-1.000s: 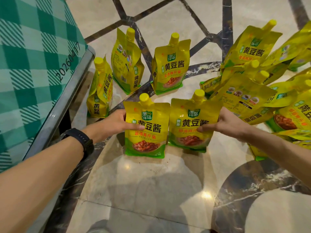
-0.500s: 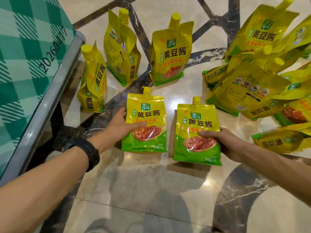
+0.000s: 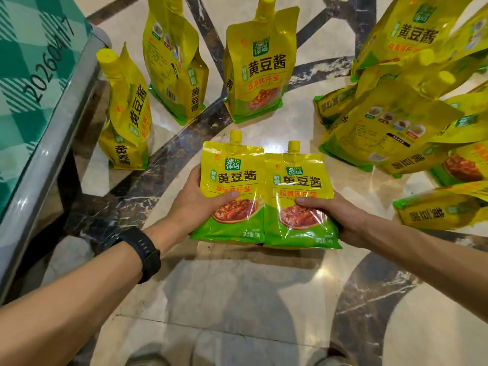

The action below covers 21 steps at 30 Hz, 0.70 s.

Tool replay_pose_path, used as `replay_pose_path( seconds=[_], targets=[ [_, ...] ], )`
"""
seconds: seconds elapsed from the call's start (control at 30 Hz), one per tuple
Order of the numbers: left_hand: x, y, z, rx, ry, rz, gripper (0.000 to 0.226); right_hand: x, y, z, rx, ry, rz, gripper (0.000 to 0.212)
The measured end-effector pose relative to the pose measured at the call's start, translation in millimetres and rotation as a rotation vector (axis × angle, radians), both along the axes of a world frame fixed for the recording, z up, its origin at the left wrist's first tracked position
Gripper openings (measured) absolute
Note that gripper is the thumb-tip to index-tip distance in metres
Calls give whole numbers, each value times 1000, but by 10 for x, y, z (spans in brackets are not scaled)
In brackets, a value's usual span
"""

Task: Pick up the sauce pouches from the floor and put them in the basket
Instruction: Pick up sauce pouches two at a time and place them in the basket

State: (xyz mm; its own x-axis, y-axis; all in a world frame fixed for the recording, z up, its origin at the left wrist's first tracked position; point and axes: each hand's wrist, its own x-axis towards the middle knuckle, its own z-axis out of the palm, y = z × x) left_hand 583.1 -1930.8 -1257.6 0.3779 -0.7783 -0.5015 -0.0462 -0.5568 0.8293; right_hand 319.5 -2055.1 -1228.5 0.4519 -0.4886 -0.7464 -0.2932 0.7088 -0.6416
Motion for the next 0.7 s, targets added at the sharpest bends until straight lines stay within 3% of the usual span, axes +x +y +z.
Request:
replay_pose_path(
  seconds=[0.17,0.3,0.7],
  targets=[
    [-74,-12,9,15,-94,-26,104,-8,57,-37,-26,-7,-43,55],
    [-131,35,14,-8,-221,18,85,16,66,-81,-72,0,-72,59],
    [-124,90,53,-46,-186,0,83,60,62,-6,-51,52,-52,60]
  ],
)
